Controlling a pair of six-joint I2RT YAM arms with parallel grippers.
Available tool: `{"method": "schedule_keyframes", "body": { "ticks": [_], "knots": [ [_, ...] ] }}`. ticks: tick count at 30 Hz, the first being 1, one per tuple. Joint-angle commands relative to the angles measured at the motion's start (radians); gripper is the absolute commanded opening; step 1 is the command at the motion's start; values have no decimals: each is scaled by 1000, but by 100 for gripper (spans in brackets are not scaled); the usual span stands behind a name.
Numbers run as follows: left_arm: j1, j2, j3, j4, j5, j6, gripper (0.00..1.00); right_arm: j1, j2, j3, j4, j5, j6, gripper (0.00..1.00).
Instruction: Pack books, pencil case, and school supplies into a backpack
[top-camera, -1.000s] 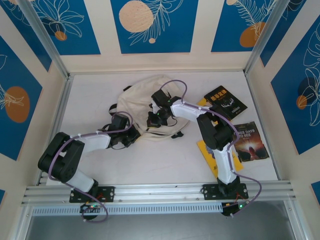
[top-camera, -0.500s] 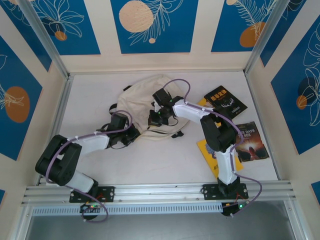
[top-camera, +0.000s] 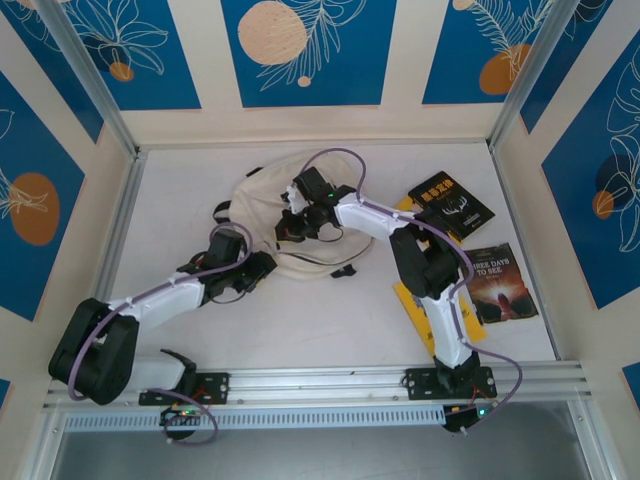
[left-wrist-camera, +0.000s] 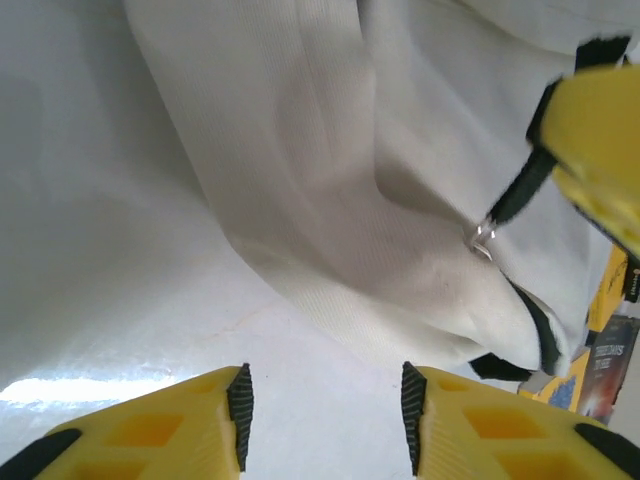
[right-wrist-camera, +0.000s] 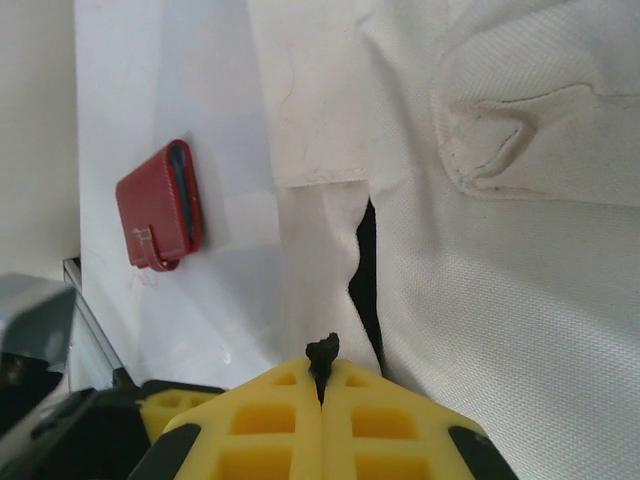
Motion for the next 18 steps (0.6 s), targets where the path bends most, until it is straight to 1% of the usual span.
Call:
{"method": "schedule_keyframes", "body": {
  "ticks": [1, 4, 6, 13, 16, 18],
  "knots": [
    [12, -1, -22, 103, 53, -14, 50, 13, 37, 72, 8, -57, -9, 0],
    [11, 15, -21, 180, 66, -25, 52, 22, 44, 86, 10, -69, -7, 0],
    [11, 27, -16, 201, 54, -27, 53, 23, 43, 85, 10, -73, -5, 0],
    [11, 103, -6, 292, 31, -33, 52, 24, 43, 79, 8, -85, -2, 0],
    [11, 118, -6, 294, 18, -41, 48, 24, 44, 79, 8, -81, 1, 0],
    [12, 117, -9, 282, 7, -40, 42, 24, 43, 79, 6, -78, 3, 0]
  ]
}}
